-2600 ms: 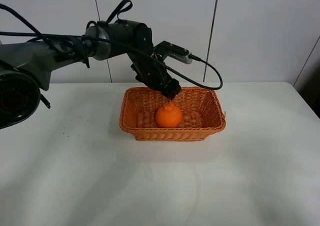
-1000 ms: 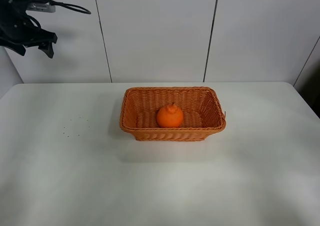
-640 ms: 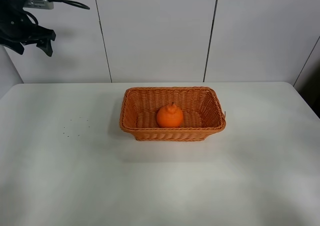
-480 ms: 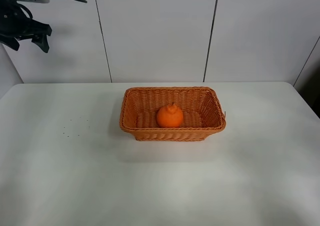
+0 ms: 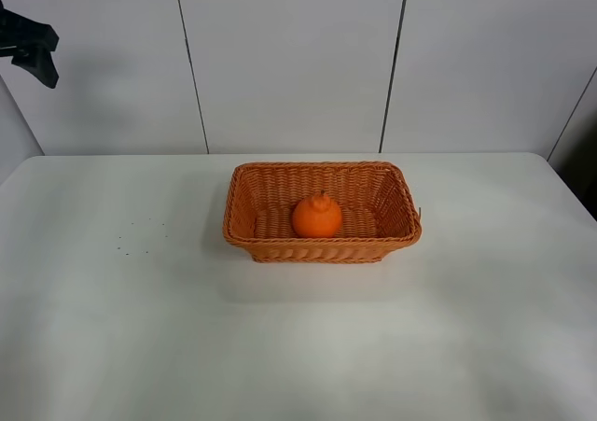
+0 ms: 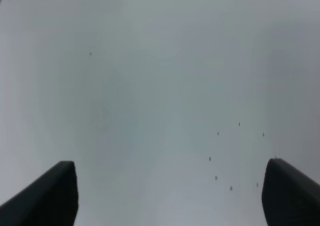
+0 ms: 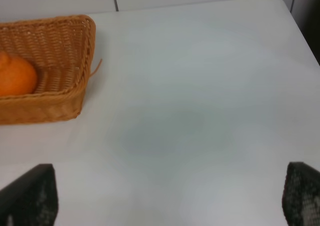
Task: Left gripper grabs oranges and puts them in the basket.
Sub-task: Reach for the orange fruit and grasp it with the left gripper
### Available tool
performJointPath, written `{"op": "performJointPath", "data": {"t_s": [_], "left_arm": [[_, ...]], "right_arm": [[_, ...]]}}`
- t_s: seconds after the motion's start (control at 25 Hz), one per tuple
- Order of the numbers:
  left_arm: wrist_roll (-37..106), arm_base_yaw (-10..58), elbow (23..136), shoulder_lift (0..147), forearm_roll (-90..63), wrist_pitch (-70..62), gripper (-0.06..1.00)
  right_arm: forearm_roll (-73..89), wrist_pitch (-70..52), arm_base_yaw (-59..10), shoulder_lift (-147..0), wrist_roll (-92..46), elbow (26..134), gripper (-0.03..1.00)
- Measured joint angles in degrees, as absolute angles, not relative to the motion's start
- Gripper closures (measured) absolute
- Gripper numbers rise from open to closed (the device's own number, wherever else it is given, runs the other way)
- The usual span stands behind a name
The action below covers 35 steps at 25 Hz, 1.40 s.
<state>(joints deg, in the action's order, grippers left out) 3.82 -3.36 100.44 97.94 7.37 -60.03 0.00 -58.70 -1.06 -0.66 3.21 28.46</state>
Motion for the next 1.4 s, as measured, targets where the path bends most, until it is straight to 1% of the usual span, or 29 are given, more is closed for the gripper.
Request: {"op": "performJointPath", "data": {"t_s": [0.36,0.56,1.04,1.4], "left_arm": [[4.0,-3.4,87.4,83.5,8.4,-56.6,0.10],[4.0,-3.4,77.3,73.2,8.5,-53.0,0.10],[2.8,-3.4,53.6,48.9,8.5,-49.5,0.10],[-0.6,-3.4,41.9,31.0,8.5,-46.6,0.10]], "right_arm": [[0.0,-58.7,-1.1,-0.7,3.2,28.5,0.27],[0.0,-58.7,-1.1,-0.7,3.2,28.5,0.27],[0.0,-58.7,-1.1,-0.7,3.2,28.5,0.27],[0.0,-58.7,-1.1,-0.7,3.2,28.5,0.27]]}}
